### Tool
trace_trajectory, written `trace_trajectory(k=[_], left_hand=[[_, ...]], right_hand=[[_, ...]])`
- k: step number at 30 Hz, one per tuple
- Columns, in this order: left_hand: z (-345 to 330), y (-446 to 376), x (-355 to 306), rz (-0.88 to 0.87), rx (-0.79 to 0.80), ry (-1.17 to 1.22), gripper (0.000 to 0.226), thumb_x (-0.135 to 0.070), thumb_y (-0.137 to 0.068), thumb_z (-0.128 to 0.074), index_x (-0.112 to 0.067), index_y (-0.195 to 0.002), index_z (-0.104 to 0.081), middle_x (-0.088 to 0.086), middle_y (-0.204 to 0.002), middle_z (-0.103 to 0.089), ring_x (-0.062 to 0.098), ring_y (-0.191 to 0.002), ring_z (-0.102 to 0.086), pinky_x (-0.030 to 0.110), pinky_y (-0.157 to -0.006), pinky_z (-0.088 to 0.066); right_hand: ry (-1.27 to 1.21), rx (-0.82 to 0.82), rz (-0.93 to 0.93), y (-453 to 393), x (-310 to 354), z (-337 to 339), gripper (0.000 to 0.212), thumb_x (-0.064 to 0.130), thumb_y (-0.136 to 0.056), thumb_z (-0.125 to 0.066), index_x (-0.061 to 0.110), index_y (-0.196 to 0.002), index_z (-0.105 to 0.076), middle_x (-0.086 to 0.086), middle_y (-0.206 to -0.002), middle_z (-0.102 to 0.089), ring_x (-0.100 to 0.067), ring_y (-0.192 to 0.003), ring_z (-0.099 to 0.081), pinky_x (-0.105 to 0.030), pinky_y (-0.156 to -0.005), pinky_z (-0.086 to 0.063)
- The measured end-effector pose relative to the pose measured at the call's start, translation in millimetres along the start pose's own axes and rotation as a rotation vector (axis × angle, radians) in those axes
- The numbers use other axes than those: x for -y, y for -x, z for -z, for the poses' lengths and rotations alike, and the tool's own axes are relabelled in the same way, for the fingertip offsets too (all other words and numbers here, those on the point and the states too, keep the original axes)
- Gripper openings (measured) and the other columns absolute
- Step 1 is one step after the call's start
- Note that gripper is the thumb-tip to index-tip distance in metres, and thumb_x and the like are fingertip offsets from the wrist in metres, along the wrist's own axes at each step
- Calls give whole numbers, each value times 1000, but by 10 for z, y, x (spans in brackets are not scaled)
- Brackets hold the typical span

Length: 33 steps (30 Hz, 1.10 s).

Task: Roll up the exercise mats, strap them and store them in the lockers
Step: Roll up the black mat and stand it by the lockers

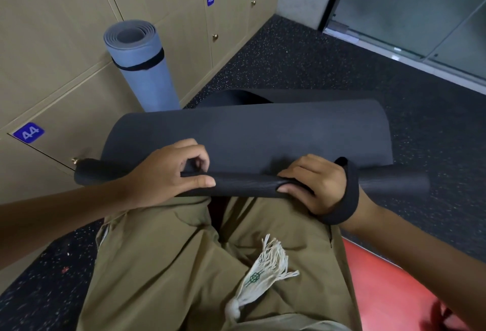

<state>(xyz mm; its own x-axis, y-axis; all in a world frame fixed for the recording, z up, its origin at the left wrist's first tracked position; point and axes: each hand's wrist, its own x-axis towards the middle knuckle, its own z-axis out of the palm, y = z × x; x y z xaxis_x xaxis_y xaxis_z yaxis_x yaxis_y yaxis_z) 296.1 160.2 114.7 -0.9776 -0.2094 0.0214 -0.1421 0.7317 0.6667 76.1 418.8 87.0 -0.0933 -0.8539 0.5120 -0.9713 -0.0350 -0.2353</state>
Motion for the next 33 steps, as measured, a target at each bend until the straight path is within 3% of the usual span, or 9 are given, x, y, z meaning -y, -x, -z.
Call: trace_trajectory(k=[3, 6, 9, 11, 16, 20, 25, 29, 33], left_hand=[[-39, 51, 39, -24, -148, 34, 27, -55, -80, -70, -31, -88, -61, -10, -95, -57, 14, -75, -55, 15, -71, -39], [-21, 55, 68, -91, -174, 19, 28, -52, -83, -71, -25, -85, -68, -13, -92, -60, 15, -89, -60, 24, -79, -46], [9, 54, 102, -173, -117, -91, 48, -67, -74, -73, -22, -88, -67, -15, -91, -60, 9, -86, -58, 25, -76, -47], [9, 59, 135, -220, -84, -169, 55, -73, -70, -74, -22, -90, -66, -16, -93, -60, 5, -85, -55, 19, -76, -43], [-24, 40, 167, -340, -38, -307, 45, -63, -85, -66, -18, -90, -73, -10, -89, -67, 8, -82, -62, 25, -71, -49], [43, -13, 131, -256, -18, -234, 40, -64, -87, -63, -26, -84, -71, -17, -80, -63, -1, -74, -58, 19, -66, -43], [167, -145, 72, -100, 36, -71, 34, -66, -77, -67, -32, -72, -67, -12, -70, -59, 7, -65, -56, 15, -59, -36], [220, -229, 105, 50, 134, 48, 38, -71, -69, -68, -33, -71, -71, -7, -64, -63, 10, -59, -55, 19, -55, -37], [248, -280, 82, 188, 161, 107, 38, -65, -71, -78, -28, -73, -74, -6, -57, -65, 7, -53, -56, 18, -55, -37]], right_hand=[[-61, 56, -102, -83, -57, 3, 28, 39, -96, -65, 15, -95, -80, 2, -88, -72, -14, -81, -67, -20, -70, -48], [-278, 159, -210, -182, -161, -14, 35, 48, -91, -66, 17, -89, -81, 7, -83, -70, -4, -78, -62, -32, -70, -52], [-431, 228, -258, -236, -266, -30, 45, 59, -89, -65, 17, -85, -79, 7, -83, -69, -10, -79, -61, -37, -76, -52], [-441, 232, -274, -229, -250, -20, 42, 58, -88, -67, 17, -86, -76, 8, -85, -68, -11, -81, -61, -40, -77, -52], [-235, 81, -221, -179, -100, 86, 32, 47, -84, -76, 16, -92, -75, 4, -91, -64, -18, -82, -63, -42, -68, -53], [11, 34, -49, -172, -28, 187, 36, 46, -91, -72, 11, -96, -76, -4, -95, -67, -28, -79, -61, -43, -66, -51], [340, -12, 56, -122, 4, 221, 50, 57, -91, -66, 10, -103, -77, -7, -99, -71, -30, -80, -58, -39, -62, -44], [396, -46, 39, -81, -3, 107, 47, 51, -93, -65, 8, -106, -77, -7, -102, -72, -28, -89, -56, -38, -72, -40], [313, -67, -26, -98, -5, 3, 44, 47, -101, -54, 10, -99, -77, -4, -97, -72, -30, -84, -66, -39, -72, -49]])
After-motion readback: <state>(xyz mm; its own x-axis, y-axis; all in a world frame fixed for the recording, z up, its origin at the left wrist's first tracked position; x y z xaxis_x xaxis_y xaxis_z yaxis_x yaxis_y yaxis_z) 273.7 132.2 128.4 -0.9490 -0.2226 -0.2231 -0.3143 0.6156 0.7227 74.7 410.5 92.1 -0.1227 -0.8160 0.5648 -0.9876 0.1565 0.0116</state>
